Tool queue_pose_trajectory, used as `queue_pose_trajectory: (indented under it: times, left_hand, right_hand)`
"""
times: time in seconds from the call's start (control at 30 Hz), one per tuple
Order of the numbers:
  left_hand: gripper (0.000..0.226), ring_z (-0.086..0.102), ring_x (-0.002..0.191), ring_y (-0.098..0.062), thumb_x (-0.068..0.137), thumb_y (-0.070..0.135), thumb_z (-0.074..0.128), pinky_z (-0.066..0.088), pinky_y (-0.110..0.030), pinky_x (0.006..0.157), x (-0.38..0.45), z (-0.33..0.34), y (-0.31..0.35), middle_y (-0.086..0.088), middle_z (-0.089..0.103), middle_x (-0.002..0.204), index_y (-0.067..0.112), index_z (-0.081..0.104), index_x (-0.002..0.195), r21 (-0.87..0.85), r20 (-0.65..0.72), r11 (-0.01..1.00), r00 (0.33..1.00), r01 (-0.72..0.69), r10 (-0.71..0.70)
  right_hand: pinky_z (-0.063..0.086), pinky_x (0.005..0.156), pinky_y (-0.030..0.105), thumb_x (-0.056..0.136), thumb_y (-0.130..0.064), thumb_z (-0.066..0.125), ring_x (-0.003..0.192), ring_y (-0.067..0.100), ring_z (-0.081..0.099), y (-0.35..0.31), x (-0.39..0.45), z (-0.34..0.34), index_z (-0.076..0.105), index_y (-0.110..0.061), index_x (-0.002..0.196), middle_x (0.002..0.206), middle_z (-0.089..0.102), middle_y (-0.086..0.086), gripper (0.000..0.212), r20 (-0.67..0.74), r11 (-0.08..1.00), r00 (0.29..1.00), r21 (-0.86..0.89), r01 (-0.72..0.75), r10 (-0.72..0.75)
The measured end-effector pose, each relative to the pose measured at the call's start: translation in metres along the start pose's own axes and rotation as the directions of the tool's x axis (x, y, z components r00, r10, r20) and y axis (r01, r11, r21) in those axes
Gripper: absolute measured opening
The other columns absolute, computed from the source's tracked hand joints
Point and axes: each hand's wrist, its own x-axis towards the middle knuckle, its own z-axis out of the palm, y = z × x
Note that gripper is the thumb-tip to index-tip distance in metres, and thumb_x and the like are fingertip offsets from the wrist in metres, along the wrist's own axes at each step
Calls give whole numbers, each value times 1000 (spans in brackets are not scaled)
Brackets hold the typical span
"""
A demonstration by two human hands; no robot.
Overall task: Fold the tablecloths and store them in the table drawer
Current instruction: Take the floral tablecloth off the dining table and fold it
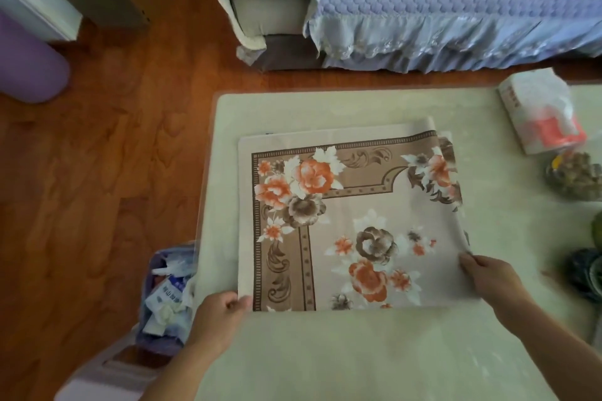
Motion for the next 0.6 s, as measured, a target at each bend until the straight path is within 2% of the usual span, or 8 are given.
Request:
queue_pose_trajectory:
  times: [0.1, 0.17, 0.23, 0.33, 0.4, 0.5, 0.57, 0.6]
  left_hand:
    - [34, 55, 56, -16, 95, 30, 64, 35, -30, 51, -3, 8, 2, -10, 63, 61, 5, 67, 72, -15, -60, 1000, 998, 24, -25]
    - [31, 58, 63, -21, 98, 25, 58, 38, -31, 55, 0, 13, 8, -8, 63, 66, 6, 63, 74, -46, -103, 999, 994, 24, -29]
    - [30, 59, 66, -21, 98, 23, 54, 41, -32, 58, 1, 18, 10, -7, 63, 69, 7, 62, 74, -43, -141, 997, 988, 56, -62]
    - [28, 59, 68, -18, 99, 23, 53, 47, -33, 61, 1, 26, 6, -2, 64, 73, 11, 62, 76, -5, -176, 993, 978, 116, -115]
    - [27, 59, 69, -19, 99, 24, 53, 46, -34, 62, -1, 30, 7, -3, 64, 75, 12, 62, 76, -13, -198, 990, 970, 144, -144]
    - [27, 58, 71, -25, 99, 26, 53, 45, -36, 66, -2, 34, 10, -6, 64, 78, 13, 62, 77, -2, -215, 985, 962, 172, -169]
    - [27, 56, 69, -25, 99, 26, 53, 42, -35, 65, -1, 34, 12, -6, 62, 77, 13, 62, 77, 17, -218, 985, 962, 174, -166]
    - [27, 54, 69, -25, 99, 26, 53, 40, -34, 65, -2, 32, 14, -7, 61, 77, 13, 61, 77, 28, -218, 985, 962, 172, -162]
  right_hand:
    - [38, 65, 37, 98, -27, 59, 78, 36, 55, 1, 1, 5, 69, -4, 84, 88, 65, 19, 29, -48, 997, 999, -82, -13, 9]
    - [39, 68, 36, 98, -27, 58, 83, 36, 56, 2, -2, 8, 65, -9, 88, 89, 64, 16, 22, -100, 995, 995, -96, -26, 17]
    - [38, 68, 36, 98, -27, 58, 84, 36, 56, 5, -4, 10, 63, -9, 82, 87, 63, 16, 24, -122, 992, 992, -110, -57, 43]
    - [31, 55, 34, 95, -17, 62, 68, 29, 49, 6, -7, 6, 59, -5, 72, 74, 56, 12, 26, -127, 988, 985, -90, -129, 117]
    - [28, 52, 33, 92, -11, 64, 63, 23, 45, 11, -8, 2, 58, -2, 70, 72, 53, 11, 24, -113, 988, 985, -76, -137, 128]
    - [33, 57, 34, 91, -6, 65, 64, 25, 46, 15, -9, -3, 64, 4, 80, 72, 55, 13, 15, -100, 989, 985, -33, -143, 139]
    - [41, 64, 35, 88, -4, 63, 72, 29, 52, 12, -11, -4, 66, 3, 93, 79, 59, 14, 8, -88, 987, 988, -83, -135, 128]
    - [45, 68, 36, 87, -4, 61, 79, 32, 55, 8, -11, -3, 63, 0, 100, 86, 61, 14, 14, -67, 980, 989, -135, -143, 135]
